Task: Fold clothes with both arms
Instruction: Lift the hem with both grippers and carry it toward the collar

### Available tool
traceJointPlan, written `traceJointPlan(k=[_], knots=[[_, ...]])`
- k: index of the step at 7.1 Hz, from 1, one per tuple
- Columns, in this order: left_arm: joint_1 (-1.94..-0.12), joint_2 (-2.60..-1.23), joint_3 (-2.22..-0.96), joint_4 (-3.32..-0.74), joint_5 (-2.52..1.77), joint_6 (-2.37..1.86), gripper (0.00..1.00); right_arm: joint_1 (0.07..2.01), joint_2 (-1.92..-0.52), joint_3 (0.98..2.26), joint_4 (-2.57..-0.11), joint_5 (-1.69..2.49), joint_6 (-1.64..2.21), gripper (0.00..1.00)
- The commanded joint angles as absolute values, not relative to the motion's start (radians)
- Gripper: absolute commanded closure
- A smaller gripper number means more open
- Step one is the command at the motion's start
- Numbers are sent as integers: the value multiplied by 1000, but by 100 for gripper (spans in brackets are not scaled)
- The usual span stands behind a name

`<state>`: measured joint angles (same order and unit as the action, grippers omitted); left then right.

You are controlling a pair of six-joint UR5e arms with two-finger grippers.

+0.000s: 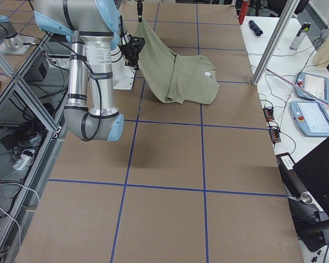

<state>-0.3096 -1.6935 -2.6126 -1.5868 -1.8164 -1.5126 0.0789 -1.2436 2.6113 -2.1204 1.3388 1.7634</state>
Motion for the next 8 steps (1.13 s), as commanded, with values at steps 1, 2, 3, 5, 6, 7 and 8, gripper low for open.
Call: traceJointPlan(k=[1, 2, 3, 5, 6, 7, 8], knots=[[-482, -1865, -2394, -1557, -1828, -1308, 100, 260, -1100, 2434, -2112, 1385, 1556, 100], [-579, -1893, -2309, -1559, -1833, -1220, 100, 356, -1098, 2380, -2053, 1437, 1493, 100], [-666, -1931, -2224, -1557, -1835, -1145, 100, 450, -1089, 2262, -1936, 1497, 1447, 100], [-762, -2005, -2076, -1565, -1833, -1077, 100, 590, -1062, 2015, -1728, 1534, 1361, 100], [-768, -2037, -2013, -1574, -1830, -1074, 100, 635, -1042, 1946, -1689, 1537, 1339, 100], [-781, -2057, -1938, -1619, -1825, -1074, 100, 668, -1004, 1884, -1687, 1561, 1318, 100], [-788, -2057, -1845, -1711, -1824, -1069, 100, 679, -953, 1806, -1686, 1565, 1307, 100]])
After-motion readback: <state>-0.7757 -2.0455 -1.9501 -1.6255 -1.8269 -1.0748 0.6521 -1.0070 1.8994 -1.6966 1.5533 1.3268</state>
